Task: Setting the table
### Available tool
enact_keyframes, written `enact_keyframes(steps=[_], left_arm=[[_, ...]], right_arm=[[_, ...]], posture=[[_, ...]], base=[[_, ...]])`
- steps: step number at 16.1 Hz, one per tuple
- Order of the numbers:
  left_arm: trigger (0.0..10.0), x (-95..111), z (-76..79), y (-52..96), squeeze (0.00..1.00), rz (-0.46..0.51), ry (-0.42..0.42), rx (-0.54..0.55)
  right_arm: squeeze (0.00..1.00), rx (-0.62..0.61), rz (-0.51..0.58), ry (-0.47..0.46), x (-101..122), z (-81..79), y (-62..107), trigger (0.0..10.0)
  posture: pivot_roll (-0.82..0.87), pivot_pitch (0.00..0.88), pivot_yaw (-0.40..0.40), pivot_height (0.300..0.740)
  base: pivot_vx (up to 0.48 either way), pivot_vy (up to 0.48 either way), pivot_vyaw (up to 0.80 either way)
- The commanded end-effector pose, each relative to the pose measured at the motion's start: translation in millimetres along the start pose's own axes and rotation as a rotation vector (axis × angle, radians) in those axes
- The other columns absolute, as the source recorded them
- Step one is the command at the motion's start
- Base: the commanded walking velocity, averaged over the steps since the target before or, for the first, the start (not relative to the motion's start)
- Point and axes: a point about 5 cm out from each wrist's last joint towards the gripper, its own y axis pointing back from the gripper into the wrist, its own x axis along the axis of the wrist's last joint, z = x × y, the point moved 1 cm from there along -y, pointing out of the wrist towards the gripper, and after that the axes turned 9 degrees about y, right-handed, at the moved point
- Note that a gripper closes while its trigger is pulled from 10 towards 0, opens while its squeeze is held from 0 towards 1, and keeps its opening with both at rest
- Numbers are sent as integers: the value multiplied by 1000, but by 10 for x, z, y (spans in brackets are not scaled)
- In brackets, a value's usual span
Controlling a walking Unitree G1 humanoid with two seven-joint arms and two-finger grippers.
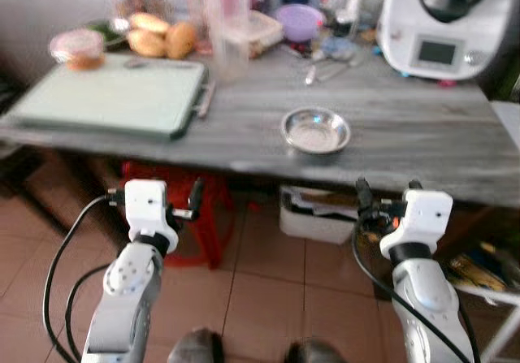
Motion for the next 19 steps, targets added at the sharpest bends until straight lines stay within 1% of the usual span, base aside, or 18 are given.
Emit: enact_keyframes(steps=[1,2,3,6,7,9,10,12,15,16,17,18,19], left_arm=[[10000,9,-8,12,0,-4,0,7],[10000,10,-8,13,0,-5,0,6],[10000,10,-8,10,0,-6,1,5],[10000,8,-11,7,0,-9,1,5],[10000,7,-12,7,0,-9,1,5],[10000,5,-18,10,0,-12,0,6],[10000,6,-10,0,0,-12,-2,3],[10000,35,16,-20,0,1,-3,-12],[10000,23,30,-3,0,0,-3,-29],[10000,20,40,-5,0,-1,-3,-37],[10000,27,55,-14,0,2,1,-45],[10000,40,67,-26,0,6,5,-49],[10000,42,67,-26,0,7,5,-50]], right_arm=[[0,-11,-6,-6,-9,30,12,10000],[0,-10,-7,-7,-12,29,15,10000],[0,6,-9,-29,-13,5,26,10000],[0,-4,-16,-17,-29,22,28,10000],[0,-12,-21,-31,-32,32,23,10000],[0,-19,-10,-28,9,35,-6,10000],[0,-49,-43,37,-44,51,-26,10000],[0,-76,-42,82,-71,69,-30,10000],[0,-88,-54,66,-98,70,-21,10000],[0,-82,-48,79,-91,64,-26,10000],[0,-64,-71,56,-108,37,-24,10000],[0,-20,-69,6,-101,-7,-13,10000],[0,-18,-64,11,-99,-10,-11,10000]], posture=[[-12,0,16,740],[-12,0,16,740],[-15,0,17,740],[-13,0,19,740],[-10,0,19,740],[-12,0,22,740],[-11,0,22,740],[-10,0,22,740],[-14,0,24,740],[-13,0,23,740],[-12,0,23,740],[-10,0,21,740],[-10,0,21,740]], base=[[-326,0,0],[-326,0,0],[-330,0,0],[-328,0,0],[-326,0,0],[-332,0,0],[-311,0,0],[-135,0,0],[0,0,0],[0,0,0],[0,0,0],[0,0,0],[0,0,0]])
